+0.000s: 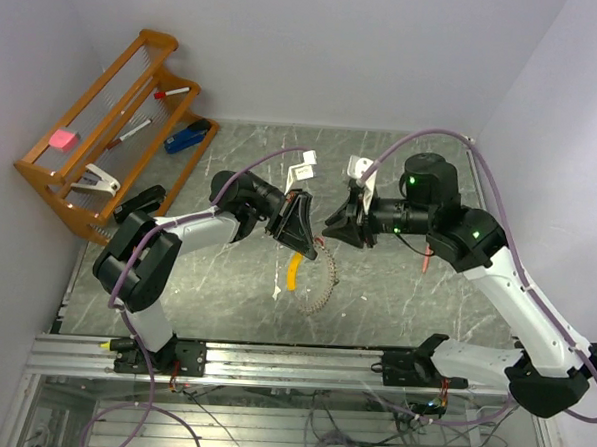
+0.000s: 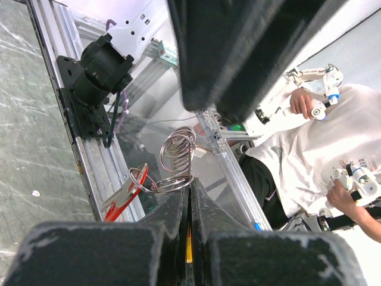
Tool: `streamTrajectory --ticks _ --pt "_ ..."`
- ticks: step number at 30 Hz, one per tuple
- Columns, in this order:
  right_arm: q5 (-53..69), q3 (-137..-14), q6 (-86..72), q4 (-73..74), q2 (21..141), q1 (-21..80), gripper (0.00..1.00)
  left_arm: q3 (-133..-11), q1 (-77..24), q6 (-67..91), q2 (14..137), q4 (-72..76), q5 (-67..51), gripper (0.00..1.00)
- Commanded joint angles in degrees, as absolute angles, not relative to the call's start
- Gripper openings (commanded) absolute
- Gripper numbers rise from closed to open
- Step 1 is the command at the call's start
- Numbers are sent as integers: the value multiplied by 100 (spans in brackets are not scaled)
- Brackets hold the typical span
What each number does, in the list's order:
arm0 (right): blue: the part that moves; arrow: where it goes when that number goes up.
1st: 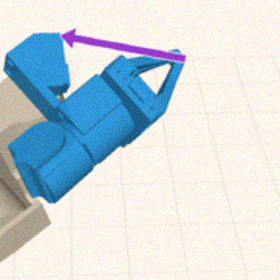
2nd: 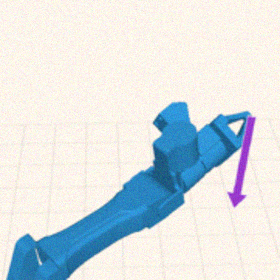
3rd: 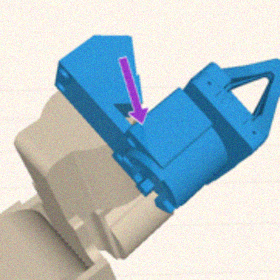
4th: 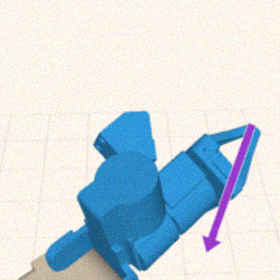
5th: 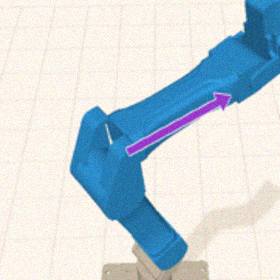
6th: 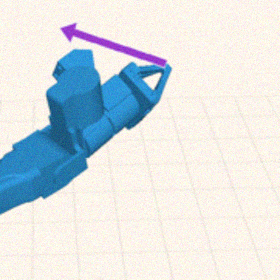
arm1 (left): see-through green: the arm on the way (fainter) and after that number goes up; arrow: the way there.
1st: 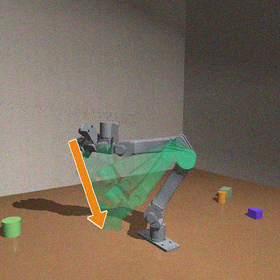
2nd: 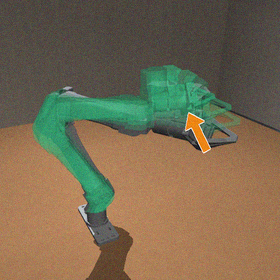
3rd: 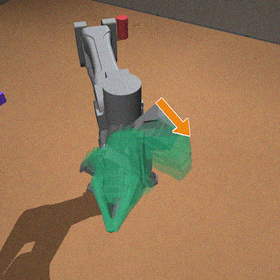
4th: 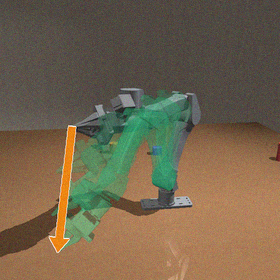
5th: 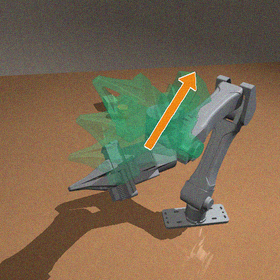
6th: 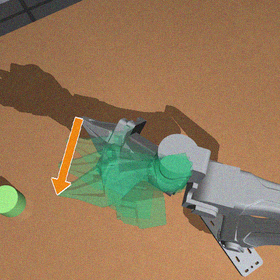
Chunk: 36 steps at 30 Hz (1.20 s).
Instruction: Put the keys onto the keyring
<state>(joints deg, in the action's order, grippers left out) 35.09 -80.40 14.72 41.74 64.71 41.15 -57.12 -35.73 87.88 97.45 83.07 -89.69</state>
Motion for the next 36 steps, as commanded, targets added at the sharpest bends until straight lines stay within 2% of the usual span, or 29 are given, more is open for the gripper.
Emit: streamTrajectory --ticks 1,5,11,20,27,36 --pt "3191 -7945 948 3756 6364 3771 25 -5852 -3542 9865 9534 9861 -9114 7" --pt "3392 -7787 664 3483 6348 3266 28 -5834 -3542 9848 9395 9865 -9114 7" --pt "4948 -7439 -103 2786 6546 2637 35 -5888 -3542 9853 9256 9860 -9114 7" --pt "6556 -7287 -1666 1512 6890 2496 49 -5895 -3536 9780 9183 9854 -9114 7" --pt "6837 -7102 -1775 1432 6911 2488 53 -5958 -3550 9808 9149 9853 -9109 7" --pt "6984 -6895 -1775 1329 6999 2469 53 -6043 -3584 9712 9090 9861 -9112 7"
